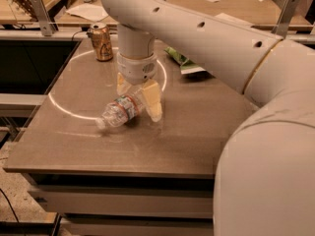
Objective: Place water bottle upright
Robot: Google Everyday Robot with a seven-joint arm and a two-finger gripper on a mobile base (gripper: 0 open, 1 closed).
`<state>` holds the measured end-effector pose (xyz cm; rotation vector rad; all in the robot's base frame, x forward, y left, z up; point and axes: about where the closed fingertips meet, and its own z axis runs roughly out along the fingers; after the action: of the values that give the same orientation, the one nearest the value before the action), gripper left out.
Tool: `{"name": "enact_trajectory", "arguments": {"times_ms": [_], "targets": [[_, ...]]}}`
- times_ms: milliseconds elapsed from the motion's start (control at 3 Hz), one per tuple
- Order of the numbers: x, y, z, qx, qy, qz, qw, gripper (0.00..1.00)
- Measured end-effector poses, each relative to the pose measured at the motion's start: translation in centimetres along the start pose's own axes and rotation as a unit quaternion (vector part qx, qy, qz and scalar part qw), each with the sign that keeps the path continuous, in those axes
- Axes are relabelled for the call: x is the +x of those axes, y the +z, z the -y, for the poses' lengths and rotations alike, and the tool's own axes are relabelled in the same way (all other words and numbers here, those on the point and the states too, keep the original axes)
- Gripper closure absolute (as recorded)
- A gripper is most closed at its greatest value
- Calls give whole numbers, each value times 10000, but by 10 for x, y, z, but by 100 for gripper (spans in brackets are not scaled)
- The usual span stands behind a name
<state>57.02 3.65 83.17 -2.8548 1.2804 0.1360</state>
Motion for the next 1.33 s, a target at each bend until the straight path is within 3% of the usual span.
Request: {"name": "enact_trajectory", "arguments": {"times_ms": [333,1000,1333], "targets": [[3,6,-3,-200,18,7,9998,41],[4,2,-5,-245,43,14,9997,87],[4,2,-5,-245,45,13,9997,100]]}}
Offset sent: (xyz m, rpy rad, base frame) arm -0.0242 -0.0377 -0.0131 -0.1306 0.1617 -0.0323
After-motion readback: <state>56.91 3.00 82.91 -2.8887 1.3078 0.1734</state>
